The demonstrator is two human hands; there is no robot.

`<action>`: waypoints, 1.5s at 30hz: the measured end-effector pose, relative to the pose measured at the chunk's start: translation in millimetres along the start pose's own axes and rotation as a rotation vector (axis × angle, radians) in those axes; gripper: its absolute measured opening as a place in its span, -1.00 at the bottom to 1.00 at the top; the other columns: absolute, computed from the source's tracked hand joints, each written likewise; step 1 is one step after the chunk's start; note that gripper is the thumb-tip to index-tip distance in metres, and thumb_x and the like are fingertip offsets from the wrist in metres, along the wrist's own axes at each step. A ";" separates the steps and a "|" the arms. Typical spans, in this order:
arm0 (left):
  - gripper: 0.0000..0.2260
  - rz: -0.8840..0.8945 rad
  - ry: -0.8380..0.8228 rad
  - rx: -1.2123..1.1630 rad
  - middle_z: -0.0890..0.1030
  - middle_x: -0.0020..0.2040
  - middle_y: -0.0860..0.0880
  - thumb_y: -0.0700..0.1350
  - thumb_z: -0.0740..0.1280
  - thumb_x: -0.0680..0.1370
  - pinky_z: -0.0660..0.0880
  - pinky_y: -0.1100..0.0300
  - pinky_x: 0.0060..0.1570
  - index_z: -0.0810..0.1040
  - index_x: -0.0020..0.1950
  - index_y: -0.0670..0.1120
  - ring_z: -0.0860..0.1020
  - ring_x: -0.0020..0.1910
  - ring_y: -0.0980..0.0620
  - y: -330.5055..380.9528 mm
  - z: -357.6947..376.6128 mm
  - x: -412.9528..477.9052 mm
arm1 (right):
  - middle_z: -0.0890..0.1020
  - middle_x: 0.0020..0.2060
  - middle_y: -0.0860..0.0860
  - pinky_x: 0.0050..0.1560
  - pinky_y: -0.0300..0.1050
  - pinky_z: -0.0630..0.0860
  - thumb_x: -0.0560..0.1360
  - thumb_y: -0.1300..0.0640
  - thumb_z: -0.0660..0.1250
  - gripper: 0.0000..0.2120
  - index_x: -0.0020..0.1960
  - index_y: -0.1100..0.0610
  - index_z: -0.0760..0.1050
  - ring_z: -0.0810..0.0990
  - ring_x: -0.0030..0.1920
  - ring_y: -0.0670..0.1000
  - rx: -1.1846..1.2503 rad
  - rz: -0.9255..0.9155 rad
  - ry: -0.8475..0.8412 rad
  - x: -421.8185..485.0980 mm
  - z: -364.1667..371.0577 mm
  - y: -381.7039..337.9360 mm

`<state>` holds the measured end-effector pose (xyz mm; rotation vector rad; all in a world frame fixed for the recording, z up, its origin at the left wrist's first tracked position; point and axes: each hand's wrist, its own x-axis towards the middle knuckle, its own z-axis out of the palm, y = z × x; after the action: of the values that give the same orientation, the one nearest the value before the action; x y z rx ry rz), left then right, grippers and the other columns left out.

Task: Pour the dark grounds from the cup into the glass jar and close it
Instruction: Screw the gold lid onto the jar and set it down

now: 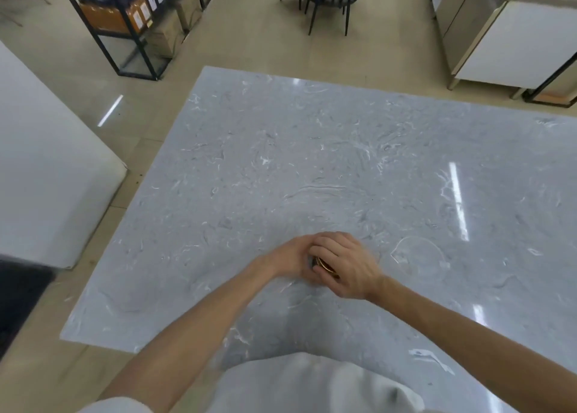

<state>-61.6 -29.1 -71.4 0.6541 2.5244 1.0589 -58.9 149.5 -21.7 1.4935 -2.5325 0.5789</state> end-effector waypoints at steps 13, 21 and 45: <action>-0.84 0.028 0.204 0.065 0.50 -0.16 0.16 0.07 0.28 0.39 0.48 0.36 -0.10 0.43 -0.05 0.15 0.45 -0.12 0.30 -7.3 24.6 17.0 | 0.71 -0.03 0.03 0.03 -0.07 0.54 0.49 0.15 0.38 -0.91 -0.14 0.12 0.65 0.65 0.02 0.12 0.053 0.142 0.336 0.4 24.0 9.9; -0.82 -0.202 0.349 0.058 0.49 -0.06 0.22 0.08 0.22 0.49 0.44 0.35 0.01 0.48 0.03 0.07 0.48 -0.07 0.25 -2.3 61.1 6.4 | 0.71 -0.14 -0.01 -0.05 -0.08 0.56 0.44 0.25 0.40 -0.93 -0.20 0.15 0.64 0.67 -0.06 0.10 -0.046 0.269 0.502 -1.5 35.8 2.3; -0.79 0.072 0.166 -0.068 0.61 -0.14 0.17 0.03 0.38 0.36 0.56 0.22 -0.17 0.47 -0.04 0.18 0.60 -0.15 0.18 2.1 25.1 5.5 | 0.69 0.00 0.04 -0.09 0.00 0.57 0.51 0.11 0.37 -0.89 -0.13 0.12 0.65 0.65 -0.02 0.12 0.017 0.176 0.281 -5.0 14.7 -8.9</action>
<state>-54.2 -10.3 -87.4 0.6684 2.6074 1.2670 -47.6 143.9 -34.4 1.1090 -2.4548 0.7773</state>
